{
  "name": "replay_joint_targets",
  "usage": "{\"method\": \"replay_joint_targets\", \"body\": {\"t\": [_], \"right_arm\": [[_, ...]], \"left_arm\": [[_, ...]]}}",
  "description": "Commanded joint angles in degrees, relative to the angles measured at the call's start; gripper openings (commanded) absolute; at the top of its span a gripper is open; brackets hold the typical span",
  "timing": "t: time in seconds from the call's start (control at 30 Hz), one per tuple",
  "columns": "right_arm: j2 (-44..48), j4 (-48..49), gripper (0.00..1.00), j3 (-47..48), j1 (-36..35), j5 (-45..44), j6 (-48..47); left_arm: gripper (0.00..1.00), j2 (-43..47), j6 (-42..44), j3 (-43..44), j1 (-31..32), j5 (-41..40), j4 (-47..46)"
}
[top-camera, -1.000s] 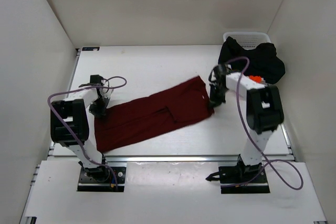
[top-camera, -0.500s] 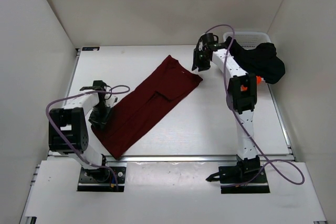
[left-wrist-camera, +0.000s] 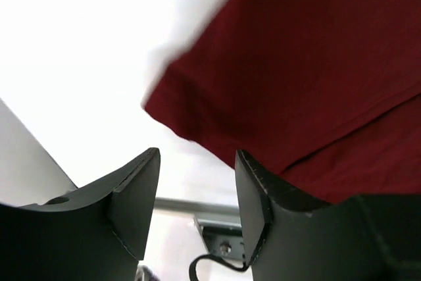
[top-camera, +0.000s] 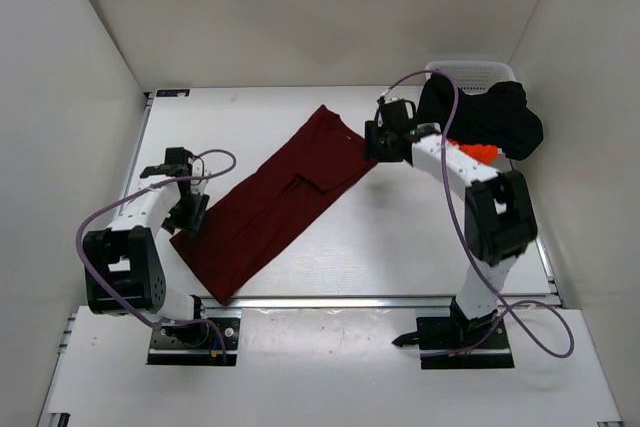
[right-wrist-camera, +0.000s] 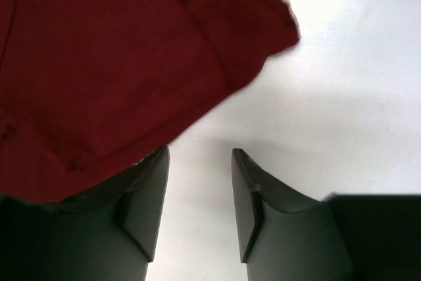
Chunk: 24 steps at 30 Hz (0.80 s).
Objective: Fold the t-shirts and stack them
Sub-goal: Rotate the tshirt 90 degrees
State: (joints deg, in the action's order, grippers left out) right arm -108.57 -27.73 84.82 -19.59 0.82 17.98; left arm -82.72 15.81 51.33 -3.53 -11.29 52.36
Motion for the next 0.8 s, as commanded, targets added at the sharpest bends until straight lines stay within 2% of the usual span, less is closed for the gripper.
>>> {"method": "replay_joint_targets", "body": {"t": [0.0, 0.03, 0.07, 0.1, 0.13, 0.17, 0.2, 0.23, 0.3, 0.4, 0.53, 0.6, 0.7, 0.77], "right_arm": [[13.9, 32.8, 0.49, -12.3, -2.7, -14.5, 0.6], [16.3, 44.8, 0.55, -17.8, -3.7, -17.9, -3.2], [17.2, 50.6, 0.65, -19.8, -5.3, -24.0, -6.5], [16.0, 56.8, 0.70, -20.0, -6.1, -27.0, -13.3], [12.8, 55.9, 0.70, -16.8, -7.1, -27.4, -17.3], [10.4, 52.3, 0.73, -15.2, -7.7, -28.0, -17.5], [9.9, 50.9, 0.72, -13.7, -7.7, -27.7, -15.4], [10.0, 49.6, 0.71, -15.8, -7.2, -26.8, -9.4], [10.1, 47.2, 0.70, -18.5, -6.4, -22.4, -4.6], [9.9, 44.7, 0.73, -22.1, -9.6, -24.2, -4.2], [9.7, 41.6, 0.72, -21.5, -11.3, -20.6, 2.4], [6.6, 34.0, 0.72, -16.6, -12.6, -21.6, 4.4], [1.2, 18.4, 0.68, -6.8, -14.1, -19.8, 15.5], [-1.5, 12.7, 0.68, -4.1, -14.3, -20.3, 20.1]], "left_arm": [[0.61, 0.9, -2.5, 5.9, -0.6, 2.5, -2.5], [0.61, 0.8, -2.5, 6.7, -0.5, 2.8, -2.4], [0.62, 0.7, -1.8, 7.1, -0.4, 2.8, -1.8], [0.62, 0.9, -1.5, 7.2, -0.1, 3.1, -1.6], [0.64, 0.7, -1.1, 6.9, 0.1, 2.4, -1.6], [0.65, 0.9, -1.0, 6.3, -0.1, 2.7, -2.5], [0.65, 0.6, -0.5, 6.1, -0.7, 2.8, -2.6], [0.65, 0.3, -0.7, 5.6, -0.9, 3.2, -2.6], [0.65, -0.1, -0.5, 5.0, -0.7, 3.3, -3.8], [0.65, 0.3, -1.7, 3.8, -1.0, 3.4, -5.9], [0.68, 1.5, -1.8, 2.5, -0.7, 5.0, -9.6], [0.69, 2.6, -1.7, 1.0, -0.8, 5.2, -11.0], [0.68, 2.8, -1.6, 1.2, 0.8, 5.0, -9.8], [0.69, 3.0, -1.6, 1.2, 2.5, 3.5, -9.3]]}}
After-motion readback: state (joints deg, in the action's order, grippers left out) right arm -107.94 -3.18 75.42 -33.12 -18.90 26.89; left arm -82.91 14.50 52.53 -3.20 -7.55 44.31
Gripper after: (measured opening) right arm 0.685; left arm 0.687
